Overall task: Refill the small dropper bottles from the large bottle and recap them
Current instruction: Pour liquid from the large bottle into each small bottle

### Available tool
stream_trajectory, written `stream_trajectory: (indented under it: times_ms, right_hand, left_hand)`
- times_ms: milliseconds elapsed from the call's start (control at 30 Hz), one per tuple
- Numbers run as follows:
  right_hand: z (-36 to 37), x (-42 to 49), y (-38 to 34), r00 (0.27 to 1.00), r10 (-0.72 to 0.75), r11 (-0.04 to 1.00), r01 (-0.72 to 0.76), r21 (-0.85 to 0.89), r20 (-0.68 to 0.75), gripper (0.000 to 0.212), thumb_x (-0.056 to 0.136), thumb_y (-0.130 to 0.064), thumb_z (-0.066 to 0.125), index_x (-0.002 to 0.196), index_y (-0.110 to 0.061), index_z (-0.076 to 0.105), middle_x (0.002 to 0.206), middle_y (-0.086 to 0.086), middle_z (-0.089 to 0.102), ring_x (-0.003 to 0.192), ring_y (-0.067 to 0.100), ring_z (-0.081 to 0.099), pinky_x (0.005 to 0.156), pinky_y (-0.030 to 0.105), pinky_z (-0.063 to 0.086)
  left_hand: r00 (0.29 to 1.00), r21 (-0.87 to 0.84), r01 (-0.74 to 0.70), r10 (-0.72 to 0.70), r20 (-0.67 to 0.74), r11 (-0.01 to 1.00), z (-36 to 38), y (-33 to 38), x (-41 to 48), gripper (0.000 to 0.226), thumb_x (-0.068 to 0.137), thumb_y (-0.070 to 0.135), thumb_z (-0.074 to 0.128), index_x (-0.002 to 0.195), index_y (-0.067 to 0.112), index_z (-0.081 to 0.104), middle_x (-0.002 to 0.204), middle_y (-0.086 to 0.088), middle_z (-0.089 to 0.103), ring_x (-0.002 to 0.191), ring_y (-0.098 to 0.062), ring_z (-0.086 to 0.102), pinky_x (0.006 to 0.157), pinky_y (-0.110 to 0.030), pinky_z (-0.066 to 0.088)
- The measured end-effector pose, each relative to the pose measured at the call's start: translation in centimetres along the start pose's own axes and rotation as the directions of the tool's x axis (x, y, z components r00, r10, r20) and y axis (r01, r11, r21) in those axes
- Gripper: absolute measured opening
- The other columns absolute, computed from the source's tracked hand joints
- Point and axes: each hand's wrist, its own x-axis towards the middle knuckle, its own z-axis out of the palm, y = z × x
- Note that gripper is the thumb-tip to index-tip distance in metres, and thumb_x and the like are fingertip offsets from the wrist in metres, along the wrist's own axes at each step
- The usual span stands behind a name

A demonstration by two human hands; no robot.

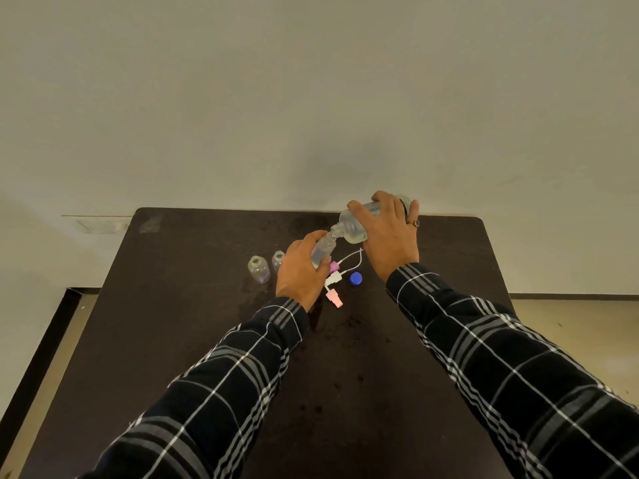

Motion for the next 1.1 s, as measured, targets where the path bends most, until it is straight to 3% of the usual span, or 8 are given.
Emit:
stream_trajectory:
  times_ms: [667, 867, 1100]
  right_hand:
    - [0.08, 0.1, 0.1, 1.0, -0.016, 1.0, 0.016, -0.007, -0.016, 0.069, 0.075, -0.016, 0.081, 0.133, -0.034, 0.049, 0.136, 0.014, 0.043, 0.132, 0.038, 0.038, 0.114, 0.069, 0.015]
    - [0.05, 0.07, 0.07, 1.0, -0.017, 1.0, 0.017, -0.019, -0.004, 0.069, 0.077, -0.017, 0.08, 0.135, -0.035, 0.048, 0.138, 0.013, 0.041, 0.133, 0.037, 0.037, 0.115, 0.068, 0.014]
    - [0.21, -0.06, 0.14, 1.0, -0.023, 1.0, 0.022, -0.016, -0.015, 0.069, 0.077, -0.016, 0.08, 0.135, -0.034, 0.047, 0.137, 0.013, 0.041, 0.133, 0.037, 0.036, 0.115, 0.069, 0.014]
  left_hand:
    - [1.0, -0.032, 0.013, -0.013, -0.006, 0.999, 0.42, -0.38, -0.11, 0.048, 0.091, 0.03, 0.065, 0.135, 0.027, 0.047, 0.127, 0.002, 0.06, 0.121, -0.02, 0.052, 0.094, -0.028, 0.034]
    - [1.0, -0.047, 0.011, -0.011, -0.009, 0.999, 0.21, -0.19, -0.23, 0.049, 0.09, 0.03, 0.065, 0.136, 0.025, 0.048, 0.128, -0.001, 0.06, 0.121, -0.021, 0.053, 0.101, -0.041, 0.044]
    - [1.0, -0.067, -0.02, 0.019, -0.018, 0.998, 0.07, 0.06, -0.41, 0.048, 0.09, 0.026, 0.066, 0.135, 0.023, 0.05, 0.125, -0.001, 0.062, 0.118, -0.021, 0.055, 0.1, -0.044, 0.047]
